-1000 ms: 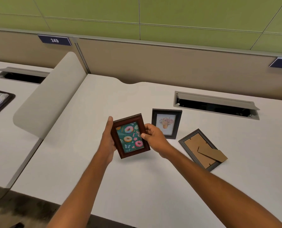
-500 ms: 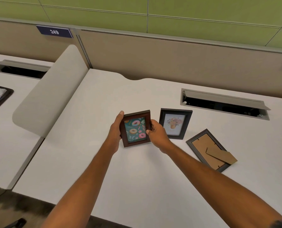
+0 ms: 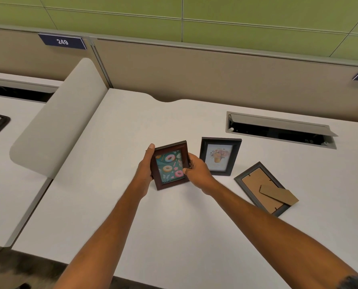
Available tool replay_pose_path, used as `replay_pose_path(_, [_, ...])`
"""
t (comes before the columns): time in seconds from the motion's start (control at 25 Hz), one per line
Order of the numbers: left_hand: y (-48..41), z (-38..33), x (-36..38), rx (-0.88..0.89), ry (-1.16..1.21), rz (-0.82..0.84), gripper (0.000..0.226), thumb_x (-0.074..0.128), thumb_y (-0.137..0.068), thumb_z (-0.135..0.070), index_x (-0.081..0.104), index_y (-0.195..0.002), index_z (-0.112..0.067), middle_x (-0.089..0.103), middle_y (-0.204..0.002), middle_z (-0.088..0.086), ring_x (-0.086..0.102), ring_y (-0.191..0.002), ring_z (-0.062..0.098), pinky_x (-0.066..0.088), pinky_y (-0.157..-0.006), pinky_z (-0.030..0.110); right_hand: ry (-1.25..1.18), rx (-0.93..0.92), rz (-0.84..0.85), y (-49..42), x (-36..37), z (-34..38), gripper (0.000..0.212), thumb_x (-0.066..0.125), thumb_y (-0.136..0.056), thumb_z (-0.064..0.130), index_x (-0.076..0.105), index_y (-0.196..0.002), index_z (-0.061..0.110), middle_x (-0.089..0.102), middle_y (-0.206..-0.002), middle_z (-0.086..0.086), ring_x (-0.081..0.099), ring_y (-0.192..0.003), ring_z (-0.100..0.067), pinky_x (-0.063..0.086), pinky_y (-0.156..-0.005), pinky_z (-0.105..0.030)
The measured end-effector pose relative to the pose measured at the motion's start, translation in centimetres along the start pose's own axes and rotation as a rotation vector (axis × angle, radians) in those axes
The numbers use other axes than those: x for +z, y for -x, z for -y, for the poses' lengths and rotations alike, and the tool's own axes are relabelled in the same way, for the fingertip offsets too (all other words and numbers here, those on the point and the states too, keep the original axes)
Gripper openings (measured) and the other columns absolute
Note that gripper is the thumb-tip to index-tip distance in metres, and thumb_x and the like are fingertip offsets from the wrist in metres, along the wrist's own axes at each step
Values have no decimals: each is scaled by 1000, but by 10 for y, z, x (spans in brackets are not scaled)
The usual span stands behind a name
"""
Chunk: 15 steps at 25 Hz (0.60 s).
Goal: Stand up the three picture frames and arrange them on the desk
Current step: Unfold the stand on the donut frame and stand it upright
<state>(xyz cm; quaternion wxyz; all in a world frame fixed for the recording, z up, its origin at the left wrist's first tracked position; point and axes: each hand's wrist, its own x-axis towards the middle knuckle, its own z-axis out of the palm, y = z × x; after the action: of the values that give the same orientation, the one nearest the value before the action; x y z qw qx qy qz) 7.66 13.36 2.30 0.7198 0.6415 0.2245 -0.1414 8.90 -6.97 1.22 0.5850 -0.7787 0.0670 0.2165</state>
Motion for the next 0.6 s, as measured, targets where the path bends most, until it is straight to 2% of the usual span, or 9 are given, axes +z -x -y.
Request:
replay_pose_path(0.16, [7, 2, -1, -12, -34, -20, 80, 47, -85, -98, 80, -123, -37, 86, -120, -3, 80, -117, 24, 59, -104, 47, -43, -17, 18, 9, -2, -2, 57, 72, -99, 2, 58, -149, 26, 70, -140, 3, 63, -134, -18, 62, -87, -23])
replay_pose_path(0.28, [20, 7, -4, 6, -48, -50, 76, 51, -81, -99, 80, -119, -40, 86, -115, -10, 81, -112, 16, 59, -90, 36, -10, -13, -5, 18, -8, -5, 71, 71, -100, 2, 46, -162, 27, 54, -163, -1, 45, -153, -22, 54, -112, -41])
replay_pose_path(0.36, [31, 15, -5, 41, -61, -92, 65, 50, -85, -96, 80, -113, -46, 85, -116, -12, 77, -115, 14, 55, -91, 36, 1, 7, -20, 27, -14, -8, 76, 69, -101, 1, 38, -167, 24, 45, -170, -3, 40, -158, -24, 48, -118, -43])
replay_pose_path(0.4, [36, 22, -5, 58, -59, -139, 64, 50, -86, -95, 78, -114, -44, 83, -120, -10, 74, -119, 15, 53, -94, 40, 3, 7, -21, 32, -18, -9, 76, 69, -102, 1, 37, -167, 23, 45, -170, -3, 41, -157, -24, 47, -118, -42])
replay_pose_path(0.48, [48, 38, -1, 45, -52, -337, 67, 52, -89, -91, 69, -119, -34, 75, -128, -2, 68, -122, 22, 54, -101, 47, 4, -3, -20, 44, -26, -12, 71, 69, -102, 2, 43, -164, 23, 51, -166, -4, 46, -153, -24, 48, -119, -42])
replay_pose_path(0.6, [69, 63, 12, 8, -38, -610, 59, 54, -96, -80, 63, -113, -23, 72, -117, 6, 68, -109, 29, 58, -100, 51, -13, 5, -45, 66, -46, -22, 58, 72, -101, 6, 55, -155, 22, 62, -154, -2, 58, -142, -22, 52, -109, -35])
